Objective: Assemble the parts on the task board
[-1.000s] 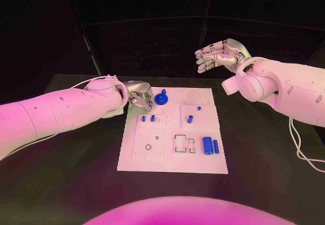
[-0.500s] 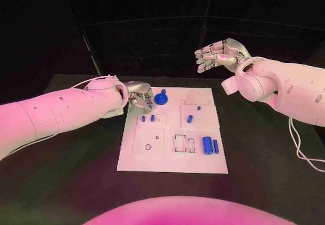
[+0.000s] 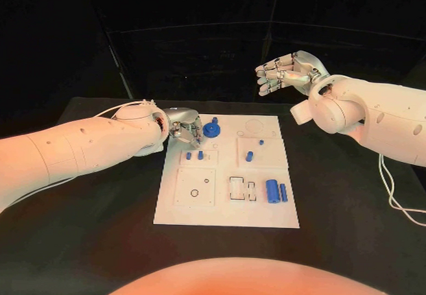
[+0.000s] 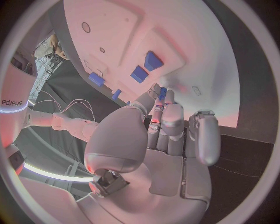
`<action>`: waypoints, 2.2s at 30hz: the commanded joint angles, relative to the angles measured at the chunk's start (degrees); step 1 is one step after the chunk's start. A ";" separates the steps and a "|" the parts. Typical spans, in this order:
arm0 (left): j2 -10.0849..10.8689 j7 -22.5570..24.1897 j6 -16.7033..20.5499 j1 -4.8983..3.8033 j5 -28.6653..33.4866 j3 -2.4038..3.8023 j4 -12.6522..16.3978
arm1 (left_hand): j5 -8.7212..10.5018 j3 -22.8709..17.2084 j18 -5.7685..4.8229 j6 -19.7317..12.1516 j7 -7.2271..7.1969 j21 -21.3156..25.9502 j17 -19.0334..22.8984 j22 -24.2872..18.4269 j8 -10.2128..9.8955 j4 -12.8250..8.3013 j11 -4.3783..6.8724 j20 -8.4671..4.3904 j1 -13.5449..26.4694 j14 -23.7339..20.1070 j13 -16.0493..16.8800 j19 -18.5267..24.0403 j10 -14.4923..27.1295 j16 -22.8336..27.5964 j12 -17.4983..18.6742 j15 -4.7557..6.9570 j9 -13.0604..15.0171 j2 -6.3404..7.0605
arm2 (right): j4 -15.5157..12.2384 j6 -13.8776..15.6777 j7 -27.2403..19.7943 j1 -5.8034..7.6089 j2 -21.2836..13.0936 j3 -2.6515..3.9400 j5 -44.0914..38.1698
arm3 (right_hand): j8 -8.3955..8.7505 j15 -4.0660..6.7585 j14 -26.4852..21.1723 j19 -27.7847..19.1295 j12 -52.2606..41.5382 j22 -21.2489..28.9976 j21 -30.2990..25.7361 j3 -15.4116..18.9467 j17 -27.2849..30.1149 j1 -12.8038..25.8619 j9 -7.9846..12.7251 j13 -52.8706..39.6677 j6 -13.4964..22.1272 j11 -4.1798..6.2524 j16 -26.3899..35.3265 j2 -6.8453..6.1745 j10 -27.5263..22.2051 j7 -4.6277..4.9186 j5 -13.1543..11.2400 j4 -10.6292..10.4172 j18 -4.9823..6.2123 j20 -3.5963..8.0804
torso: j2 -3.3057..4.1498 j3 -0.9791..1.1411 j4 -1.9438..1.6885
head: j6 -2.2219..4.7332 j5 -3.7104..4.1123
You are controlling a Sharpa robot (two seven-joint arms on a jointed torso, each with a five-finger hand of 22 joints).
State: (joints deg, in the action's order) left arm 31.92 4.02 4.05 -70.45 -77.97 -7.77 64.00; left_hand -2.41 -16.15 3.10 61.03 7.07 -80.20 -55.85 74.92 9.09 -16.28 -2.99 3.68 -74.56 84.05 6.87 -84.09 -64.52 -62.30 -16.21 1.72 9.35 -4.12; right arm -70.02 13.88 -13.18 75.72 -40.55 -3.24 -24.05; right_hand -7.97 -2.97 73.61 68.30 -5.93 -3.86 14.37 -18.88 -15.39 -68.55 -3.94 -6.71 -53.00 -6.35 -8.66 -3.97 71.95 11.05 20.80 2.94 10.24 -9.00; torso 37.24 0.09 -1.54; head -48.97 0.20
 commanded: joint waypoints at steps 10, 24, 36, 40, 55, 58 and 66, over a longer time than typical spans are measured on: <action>-0.23 0.44 -0.10 0.01 -0.32 -0.02 0.14 | -0.27 -0.45 -0.50 -0.01 0.13 -0.26 0.11 4.28 -0.29 0.00 -0.25 0.14 -0.18 0.72 -0.12 -2.65 -0.16 -0.11 0.25 0.08 -0.11 0.57 | -0.01 -0.37 -0.84 0.10 0.01 0.04 -0.22 | -0.25 -0.11 0.31 0.57 0.24 0.02 -0.18 -0.01 -0.09 -0.47 -0.05 0.09 0.21 -0.07 0.32 0.17 0.20 0.01 0.35 -0.19 0.29 0.02 | 0.00 -0.01 0.03 | -0.14 0.01; -0.27 -0.94 -0.67 0.01 -0.32 -0.02 -0.15 | -0.27 -0.23 -0.39 -3.53 1.19 0.36 1.24 3.67 -3.04 0.38 -1.39 0.74 1.71 0.45 -1.05 -2.36 1.93 0.40 2.29 -0.78 -1.74 2.54 | 0.04 -0.29 -0.85 0.10 -0.03 0.04 -0.23 | -0.25 -0.12 0.31 0.59 0.25 0.02 -0.20 -0.01 -0.09 -0.47 -0.05 0.09 0.21 -0.07 0.34 0.17 0.20 0.01 0.35 -0.20 0.29 0.02 | 0.00 -0.02 0.01 | -0.22 0.02; -0.10 -0.49 0.33 0.00 -0.31 -0.02 -0.11 | -0.27 0.15 -0.42 -3.46 1.02 0.19 1.76 3.90 -3.26 0.67 -1.44 0.91 2.67 0.39 -1.37 -2.41 2.66 0.61 2.95 -0.89 -2.05 3.39 | 0.12 -0.28 -0.83 0.10 0.03 0.04 -0.23 | -0.26 -0.13 0.29 0.60 0.27 0.02 -0.25 0.00 -0.09 -0.46 -0.05 0.10 0.22 -0.09 0.36 0.14 0.17 0.01 0.35 -0.21 0.28 0.02 | 0.01 -0.03 0.04 | -0.25 0.01; 0.05 -0.51 0.39 0.00 -0.31 -0.02 -0.03 | -0.27 0.13 -0.40 -3.29 1.03 0.22 1.90 3.87 -3.23 0.69 -1.50 0.94 2.70 0.37 -1.44 -2.40 2.85 0.66 3.10 -0.90 -2.09 3.44 | 0.13 -0.27 -0.83 0.10 -0.01 0.04 -0.23 | -0.26 -0.13 0.29 0.60 0.27 0.02 -0.25 0.00 -0.09 -0.46 -0.05 0.10 0.22 -0.09 0.36 0.14 0.17 0.01 0.35 -0.21 0.28 0.02 | 0.01 -0.03 0.05 | -0.26 0.06; 2.35 -0.43 0.64 0.00 0.29 0.02 0.97 | -0.27 0.20 -0.21 -3.46 1.85 1.10 3.33 2.98 -3.89 0.34 -2.62 1.61 2.30 0.06 -2.62 -2.08 7.14 1.31 5.62 -1.73 -2.89 4.59 | 0.38 -0.31 -0.82 0.08 -0.10 0.04 -0.27 | -0.26 -0.14 0.28 0.61 0.29 0.03 -0.30 0.02 -0.09 -0.46 -0.04 0.10 0.23 -0.10 0.38 0.12 0.15 0.02 0.35 -0.23 0.28 0.02 | -0.07 -0.04 -0.05 | -0.14 0.08; 2.78 -0.39 1.09 -0.01 0.40 0.04 1.12 | -0.27 0.17 -0.19 -3.63 1.98 1.17 3.46 2.92 -4.07 0.33 -2.76 1.73 2.10 0.04 -2.75 -2.07 7.64 1.32 5.87 -1.85 -3.06 4.60 | 0.51 -0.31 -0.78 0.06 -0.08 0.04 -0.33 | -0.26 -0.14 0.28 0.61 0.29 0.03 -0.30 0.02 -0.09 -0.46 -0.04 0.10 0.23 -0.10 0.38 0.12 0.15 0.02 0.35 -0.23 0.28 0.02 | -0.06 -0.04 0.00 | -0.02 -0.04; 4.13 1.45 5.33 -0.27 4.07 0.72 0.66 | -0.28 -0.73 0.27 -3.70 1.99 2.83 4.48 1.14 -4.28 0.30 -2.70 1.89 1.11 -0.27 -2.53 -1.47 6.43 1.93 5.20 -1.88 -3.36 3.52 | 1.82 0.96 1.36 0.02 0.00 0.04 -4.04 | -1.26 0.34 0.62 1.51 0.91 -0.21 -0.45 -1.54 -0.35 -3.21 -0.30 0.43 -2.85 0.46 0.24 0.58 -0.97 -1.11 -2.20 1.61 0.30 0.67 | -0.09 -0.06 -0.01 | 0.39 -0.27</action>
State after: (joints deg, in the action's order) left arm 35.82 3.79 5.91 -70.47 -76.84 -7.18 64.86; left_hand -2.43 -16.69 3.10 57.30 8.91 -77.64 -51.50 74.92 5.13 -15.99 -5.62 5.02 -73.10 84.06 4.23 -83.98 -57.81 -60.52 -10.72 0.07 6.03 -0.56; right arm -68.40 14.03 -12.94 75.65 -40.55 -3.24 -25.51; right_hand -9.30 -2.62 73.95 69.44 -5.18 -3.99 13.96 -20.26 -15.69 -71.47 -4.29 -6.35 -55.70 -5.86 -8.43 -3.44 71.42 10.15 18.98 4.32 10.24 -8.28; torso 37.15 0.02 -1.59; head -48.71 0.05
